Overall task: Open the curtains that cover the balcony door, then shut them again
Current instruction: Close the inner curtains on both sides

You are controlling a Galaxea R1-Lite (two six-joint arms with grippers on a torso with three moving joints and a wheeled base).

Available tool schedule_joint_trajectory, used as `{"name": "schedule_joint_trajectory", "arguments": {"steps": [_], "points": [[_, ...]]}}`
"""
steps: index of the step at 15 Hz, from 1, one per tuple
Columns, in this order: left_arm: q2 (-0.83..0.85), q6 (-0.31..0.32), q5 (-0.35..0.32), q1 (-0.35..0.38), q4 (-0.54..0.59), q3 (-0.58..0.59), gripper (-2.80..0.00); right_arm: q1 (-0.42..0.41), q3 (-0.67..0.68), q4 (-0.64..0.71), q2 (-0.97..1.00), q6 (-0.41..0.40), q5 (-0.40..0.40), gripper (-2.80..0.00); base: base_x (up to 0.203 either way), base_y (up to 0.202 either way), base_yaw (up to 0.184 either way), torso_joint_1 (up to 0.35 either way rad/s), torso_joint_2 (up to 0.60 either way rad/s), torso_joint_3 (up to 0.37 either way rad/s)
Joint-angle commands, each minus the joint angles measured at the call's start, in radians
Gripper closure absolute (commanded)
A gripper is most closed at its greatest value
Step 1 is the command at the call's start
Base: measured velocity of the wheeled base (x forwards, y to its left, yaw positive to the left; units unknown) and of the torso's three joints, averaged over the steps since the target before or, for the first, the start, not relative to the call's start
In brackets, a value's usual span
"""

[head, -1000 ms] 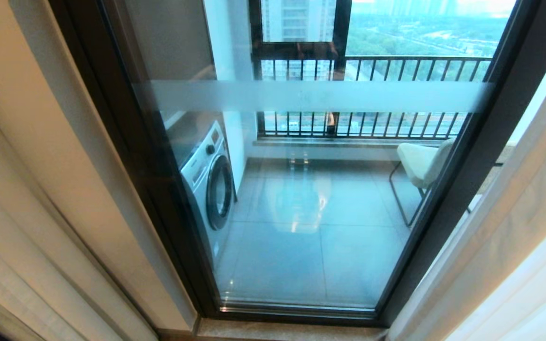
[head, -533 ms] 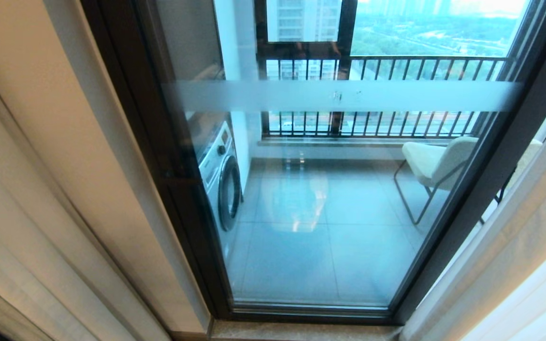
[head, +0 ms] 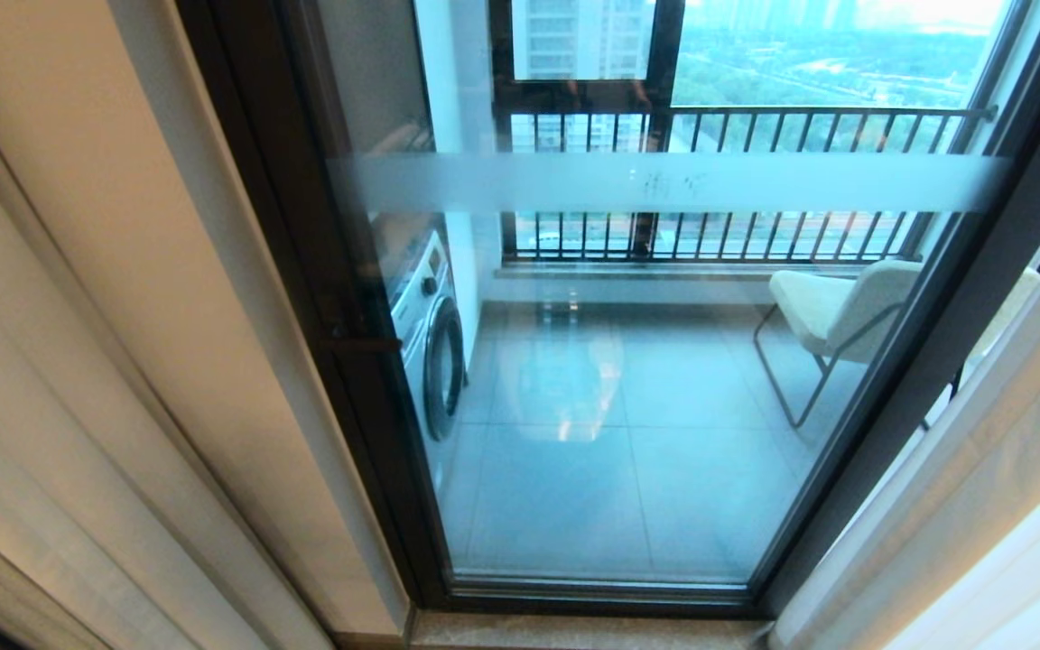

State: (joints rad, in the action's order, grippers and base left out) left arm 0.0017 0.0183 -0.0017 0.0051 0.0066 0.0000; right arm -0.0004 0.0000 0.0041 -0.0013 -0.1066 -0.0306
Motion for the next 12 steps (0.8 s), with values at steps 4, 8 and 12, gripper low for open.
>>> {"name": "schedule_joint_trajectory", "arguments": {"steps": [4, 8, 12], "points": [[0.001, 0.001, 0.000, 0.001, 0.000, 0.000, 0.00, 0.000, 0.000, 0.000, 0.001, -0.001, 0.000, 0.00, 0.000, 0.000, 0.000, 0.000, 0.00, 0.000], [0.001, -0.001, -0.001, 0.001, 0.000, 0.000, 0.00, 0.000, 0.000, 0.001, 0.001, -0.001, 0.000, 0.00, 0.000, 0.000, 0.000, 0.000, 0.00, 0.000], [0.001, 0.018, 0.000, 0.001, -0.007, -0.002, 0.00, 0.000, 0.000, 0.001, 0.001, -0.001, 0.000, 0.00, 0.000, 0.000, 0.000, 0.000, 0.00, 0.000]]}}
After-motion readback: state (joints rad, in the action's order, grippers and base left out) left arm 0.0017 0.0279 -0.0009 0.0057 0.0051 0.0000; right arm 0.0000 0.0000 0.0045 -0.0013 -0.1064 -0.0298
